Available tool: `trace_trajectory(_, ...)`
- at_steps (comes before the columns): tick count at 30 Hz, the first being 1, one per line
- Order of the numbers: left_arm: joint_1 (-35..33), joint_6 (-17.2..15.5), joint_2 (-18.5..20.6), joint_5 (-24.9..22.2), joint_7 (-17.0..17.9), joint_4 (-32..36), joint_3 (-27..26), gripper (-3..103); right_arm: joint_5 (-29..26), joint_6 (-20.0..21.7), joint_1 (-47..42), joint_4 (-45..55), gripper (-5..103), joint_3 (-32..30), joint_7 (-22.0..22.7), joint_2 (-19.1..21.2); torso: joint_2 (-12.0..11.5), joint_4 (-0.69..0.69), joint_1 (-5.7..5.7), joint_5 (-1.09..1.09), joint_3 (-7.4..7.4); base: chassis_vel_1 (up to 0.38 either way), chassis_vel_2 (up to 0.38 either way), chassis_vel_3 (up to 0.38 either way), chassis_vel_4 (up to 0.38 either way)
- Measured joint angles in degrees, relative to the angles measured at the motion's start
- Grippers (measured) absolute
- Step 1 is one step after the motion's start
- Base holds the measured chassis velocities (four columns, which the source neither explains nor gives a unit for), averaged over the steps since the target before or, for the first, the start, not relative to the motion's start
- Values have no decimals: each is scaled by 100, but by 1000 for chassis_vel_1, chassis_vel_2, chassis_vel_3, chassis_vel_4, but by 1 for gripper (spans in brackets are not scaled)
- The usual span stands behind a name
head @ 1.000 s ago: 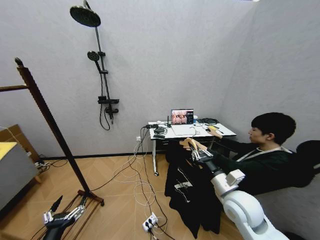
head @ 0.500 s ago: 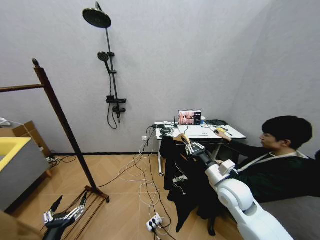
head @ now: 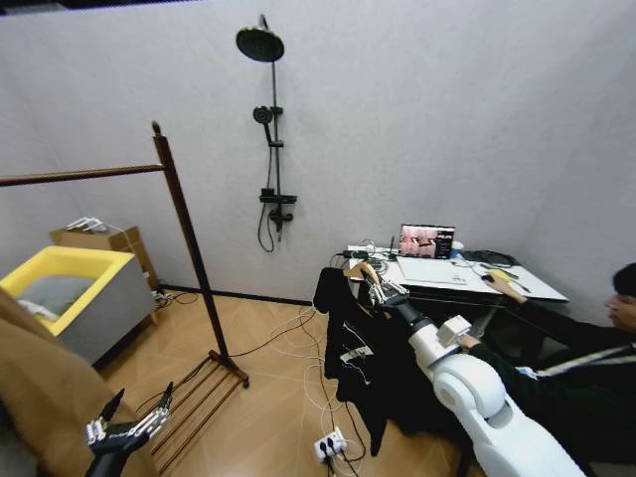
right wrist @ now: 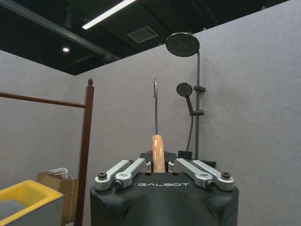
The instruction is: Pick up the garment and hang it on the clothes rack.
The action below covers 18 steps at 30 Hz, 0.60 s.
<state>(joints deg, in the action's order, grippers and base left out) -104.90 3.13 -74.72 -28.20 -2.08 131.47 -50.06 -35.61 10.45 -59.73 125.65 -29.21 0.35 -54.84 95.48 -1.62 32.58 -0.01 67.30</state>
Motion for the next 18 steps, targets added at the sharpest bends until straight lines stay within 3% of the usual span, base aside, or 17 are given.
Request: trace_trajectory(18,0,0,0,0,0,0,0,100,-217,95,-70,184,10,-101,103,33,0,0,0,2,0,122,120,123,122)
